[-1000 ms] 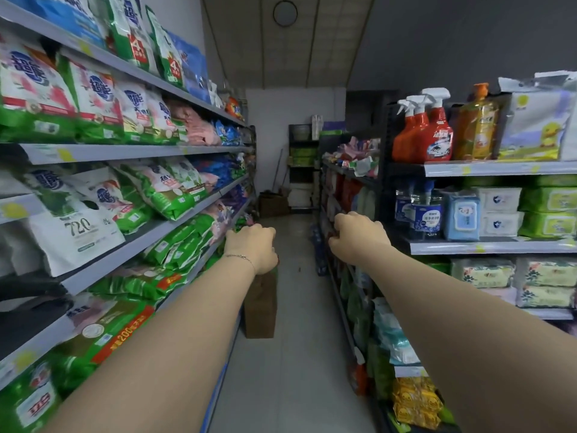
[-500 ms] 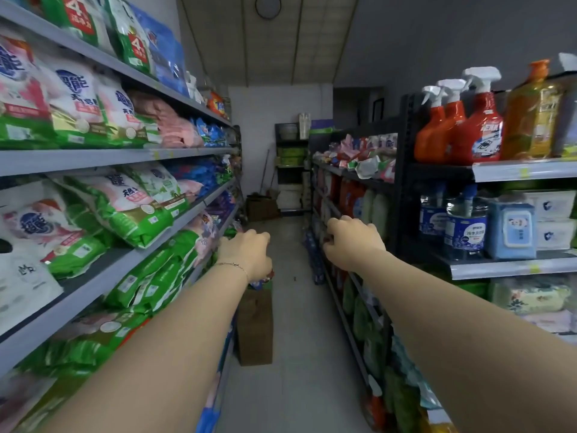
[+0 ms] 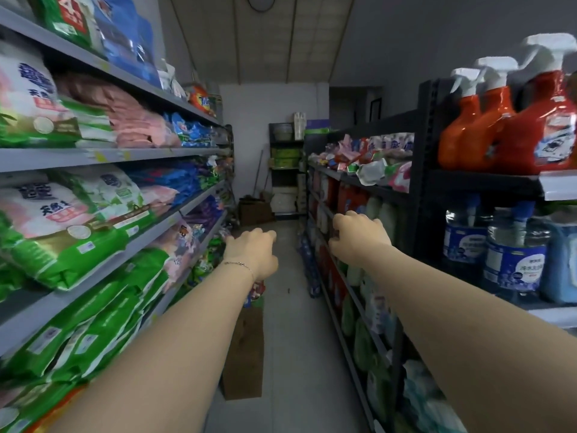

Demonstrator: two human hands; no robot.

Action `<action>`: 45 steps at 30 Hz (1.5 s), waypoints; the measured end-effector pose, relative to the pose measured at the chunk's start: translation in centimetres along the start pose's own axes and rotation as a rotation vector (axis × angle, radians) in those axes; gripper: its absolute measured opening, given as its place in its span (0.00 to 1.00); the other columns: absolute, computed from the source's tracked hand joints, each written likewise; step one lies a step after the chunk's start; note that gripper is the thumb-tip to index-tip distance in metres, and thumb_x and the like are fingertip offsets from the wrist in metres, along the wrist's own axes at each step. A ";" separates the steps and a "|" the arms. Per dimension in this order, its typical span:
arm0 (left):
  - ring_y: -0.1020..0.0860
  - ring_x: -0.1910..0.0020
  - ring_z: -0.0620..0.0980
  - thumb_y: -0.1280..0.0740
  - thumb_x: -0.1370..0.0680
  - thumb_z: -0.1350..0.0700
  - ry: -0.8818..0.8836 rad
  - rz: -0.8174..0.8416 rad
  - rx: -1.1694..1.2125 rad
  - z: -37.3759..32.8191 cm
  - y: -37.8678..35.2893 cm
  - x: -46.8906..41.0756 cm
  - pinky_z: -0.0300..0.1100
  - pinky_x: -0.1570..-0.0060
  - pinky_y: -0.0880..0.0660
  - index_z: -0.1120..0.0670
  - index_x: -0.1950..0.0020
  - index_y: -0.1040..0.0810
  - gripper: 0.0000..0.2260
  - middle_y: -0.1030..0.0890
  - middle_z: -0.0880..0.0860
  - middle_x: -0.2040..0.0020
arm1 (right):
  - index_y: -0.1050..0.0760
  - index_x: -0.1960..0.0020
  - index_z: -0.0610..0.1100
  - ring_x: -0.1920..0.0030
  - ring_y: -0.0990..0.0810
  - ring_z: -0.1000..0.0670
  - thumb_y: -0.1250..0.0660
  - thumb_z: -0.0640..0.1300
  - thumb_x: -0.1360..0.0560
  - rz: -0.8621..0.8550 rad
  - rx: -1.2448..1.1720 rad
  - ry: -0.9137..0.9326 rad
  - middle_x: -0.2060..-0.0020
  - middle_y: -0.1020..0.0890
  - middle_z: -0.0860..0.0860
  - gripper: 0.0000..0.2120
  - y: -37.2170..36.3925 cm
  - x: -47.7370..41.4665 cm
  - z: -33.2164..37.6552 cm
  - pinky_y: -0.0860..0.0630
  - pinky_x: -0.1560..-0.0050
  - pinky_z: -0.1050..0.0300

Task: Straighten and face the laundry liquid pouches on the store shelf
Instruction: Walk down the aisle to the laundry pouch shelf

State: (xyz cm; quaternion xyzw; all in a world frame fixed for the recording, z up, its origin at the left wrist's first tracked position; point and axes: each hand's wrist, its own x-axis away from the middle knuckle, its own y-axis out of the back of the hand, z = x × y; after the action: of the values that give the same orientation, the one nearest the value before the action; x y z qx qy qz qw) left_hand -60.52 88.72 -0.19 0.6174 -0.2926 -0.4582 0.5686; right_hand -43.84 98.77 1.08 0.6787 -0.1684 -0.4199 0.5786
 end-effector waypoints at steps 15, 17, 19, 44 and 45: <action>0.29 0.36 0.57 0.40 0.21 0.50 -0.042 -0.026 0.086 -2.9 -6.0 -22.8 0.54 0.38 0.33 0.50 0.29 0.34 0.20 0.30 0.54 0.34 | 0.31 0.42 0.44 0.41 0.28 0.40 0.40 0.51 0.23 0.014 0.041 -0.010 0.43 0.27 0.45 0.14 -8.8 -19.9 -7.6 0.34 0.42 0.45; 0.29 0.36 0.57 0.40 0.21 0.50 -0.051 -0.017 0.092 -2.8 -7.0 -25.3 0.54 0.38 0.33 0.50 0.29 0.34 0.20 0.30 0.54 0.33 | 0.31 0.42 0.44 0.42 0.28 0.41 0.40 0.51 0.23 0.003 0.043 -0.018 0.43 0.27 0.45 0.14 -10.0 -22.1 -8.2 0.33 0.43 0.45; 0.29 0.36 0.56 0.40 0.21 0.50 -0.064 -0.017 0.083 -2.6 -8.0 -28.2 0.54 0.38 0.34 0.50 0.29 0.34 0.20 0.30 0.54 0.34 | 0.31 0.40 0.45 0.42 0.28 0.41 0.40 0.52 0.23 -0.007 0.050 -0.022 0.43 0.27 0.45 0.15 -11.3 -24.7 -8.5 0.33 0.43 0.45; 0.29 0.37 0.57 0.39 0.22 0.50 -0.204 -0.013 0.015 8.0 -17.0 -68.9 0.52 0.42 0.34 0.51 0.30 0.35 0.21 0.30 0.54 0.36 | 0.32 0.34 0.44 0.38 0.29 0.41 0.40 0.50 0.23 -0.049 0.058 -0.008 0.40 0.27 0.45 0.19 -26.0 -64.1 -5.2 0.33 0.43 0.46; 0.29 0.36 0.57 0.39 0.22 0.50 -0.207 -0.019 0.015 7.9 -17.5 -70.3 0.52 0.41 0.34 0.51 0.30 0.35 0.21 0.30 0.54 0.35 | 0.32 0.34 0.44 0.39 0.29 0.41 0.40 0.50 0.24 -0.049 0.053 -0.013 0.40 0.27 0.45 0.19 -26.6 -65.4 -5.8 0.33 0.43 0.46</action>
State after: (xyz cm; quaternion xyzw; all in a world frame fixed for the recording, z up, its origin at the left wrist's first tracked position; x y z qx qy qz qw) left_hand -99.17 150.46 -0.23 0.5739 -0.3474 -0.5227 0.5261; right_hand -84.93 156.50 0.79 0.6949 -0.1664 -0.4337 0.5489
